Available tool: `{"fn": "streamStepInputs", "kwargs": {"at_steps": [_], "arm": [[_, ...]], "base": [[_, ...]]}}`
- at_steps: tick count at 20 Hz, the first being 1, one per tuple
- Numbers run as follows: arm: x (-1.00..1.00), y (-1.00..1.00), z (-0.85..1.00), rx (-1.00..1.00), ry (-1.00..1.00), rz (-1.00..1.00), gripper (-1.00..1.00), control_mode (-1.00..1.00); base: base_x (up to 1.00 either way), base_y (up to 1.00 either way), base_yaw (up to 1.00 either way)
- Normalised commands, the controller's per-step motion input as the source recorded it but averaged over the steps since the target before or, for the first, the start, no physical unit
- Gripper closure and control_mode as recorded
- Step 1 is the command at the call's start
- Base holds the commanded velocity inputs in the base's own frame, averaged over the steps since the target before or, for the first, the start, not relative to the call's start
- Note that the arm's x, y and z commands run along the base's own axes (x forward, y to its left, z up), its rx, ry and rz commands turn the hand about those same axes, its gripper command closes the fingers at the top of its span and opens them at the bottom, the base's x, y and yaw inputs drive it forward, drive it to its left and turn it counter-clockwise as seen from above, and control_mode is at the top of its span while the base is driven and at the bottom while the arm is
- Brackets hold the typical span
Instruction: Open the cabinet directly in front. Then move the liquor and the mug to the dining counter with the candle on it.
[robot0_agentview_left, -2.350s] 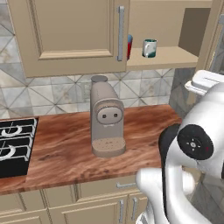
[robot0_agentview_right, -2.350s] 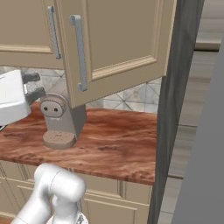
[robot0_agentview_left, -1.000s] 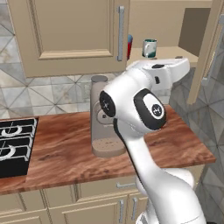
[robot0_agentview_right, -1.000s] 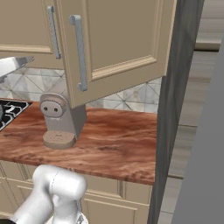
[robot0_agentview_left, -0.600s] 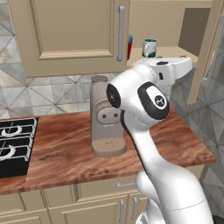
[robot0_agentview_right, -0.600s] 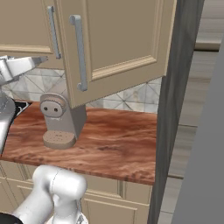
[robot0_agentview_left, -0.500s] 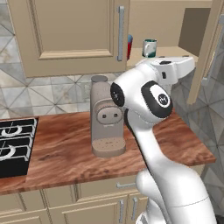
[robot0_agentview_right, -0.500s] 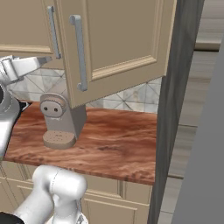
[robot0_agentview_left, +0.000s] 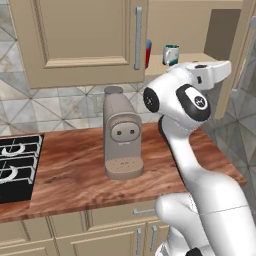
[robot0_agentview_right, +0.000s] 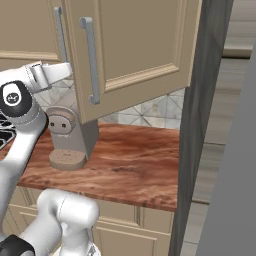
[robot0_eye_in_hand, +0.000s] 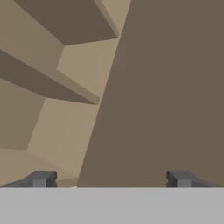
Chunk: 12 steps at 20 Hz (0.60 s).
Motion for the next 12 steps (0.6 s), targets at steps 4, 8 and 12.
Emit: {"fn": "streamStepInputs", "kwargs": {"at_steps": [4, 8, 12], "arm": [[-0.28, -0.83, 0.00, 0.07, 0.00, -0.13, -1.00, -1.00], [-0.58, -1.00, 0.00, 0.09, 0.00, -0.22, -1.00, -1.00], [-0.48, -1.00, 0.00, 0.10, -0.01, -0.21, -1.00, -1.00]], "base": [[0.00, 0.00, 0.00], [0.00, 0.00, 0.00], [0.00, 0.00, 0.00]]}}
